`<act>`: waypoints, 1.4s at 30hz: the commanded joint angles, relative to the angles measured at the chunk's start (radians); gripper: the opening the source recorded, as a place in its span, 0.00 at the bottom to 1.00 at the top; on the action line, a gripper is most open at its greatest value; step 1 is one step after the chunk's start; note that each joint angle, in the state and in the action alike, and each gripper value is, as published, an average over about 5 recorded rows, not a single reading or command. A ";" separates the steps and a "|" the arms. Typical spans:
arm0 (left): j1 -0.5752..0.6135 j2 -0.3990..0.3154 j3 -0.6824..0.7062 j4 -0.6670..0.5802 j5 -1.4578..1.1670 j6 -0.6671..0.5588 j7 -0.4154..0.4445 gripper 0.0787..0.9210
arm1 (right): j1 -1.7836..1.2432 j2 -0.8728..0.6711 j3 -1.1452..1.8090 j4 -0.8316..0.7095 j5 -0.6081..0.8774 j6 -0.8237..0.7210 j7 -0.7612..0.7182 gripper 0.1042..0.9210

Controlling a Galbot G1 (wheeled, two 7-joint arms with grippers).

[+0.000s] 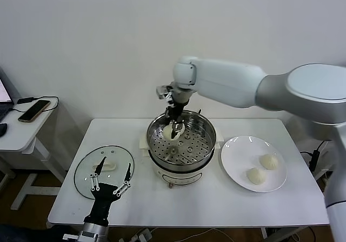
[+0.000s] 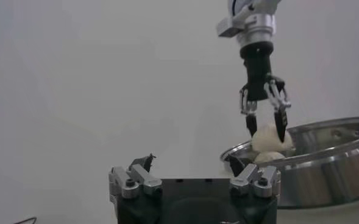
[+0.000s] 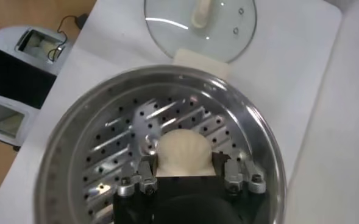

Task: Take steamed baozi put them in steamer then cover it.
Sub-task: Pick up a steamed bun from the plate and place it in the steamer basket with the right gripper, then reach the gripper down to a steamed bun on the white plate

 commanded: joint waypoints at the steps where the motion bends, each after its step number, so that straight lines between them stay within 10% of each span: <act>1: -0.002 0.001 -0.001 0.001 -0.003 0.000 -0.001 0.88 | -0.047 0.076 -0.014 -0.049 0.001 -0.010 0.025 0.64; 13: -0.004 0.000 -0.008 0.004 -0.005 0.001 -0.002 0.88 | -0.080 0.071 -0.006 -0.051 -0.021 -0.007 0.025 0.66; 22: -0.005 0.000 -0.010 0.001 -0.008 0.006 -0.004 0.88 | -0.029 -0.003 -0.003 0.042 -0.038 -0.011 0.027 0.87; 42: -0.012 0.000 0.005 -0.006 0.001 0.014 0.000 0.88 | 0.172 -0.770 0.041 0.367 -0.273 0.103 -0.176 0.88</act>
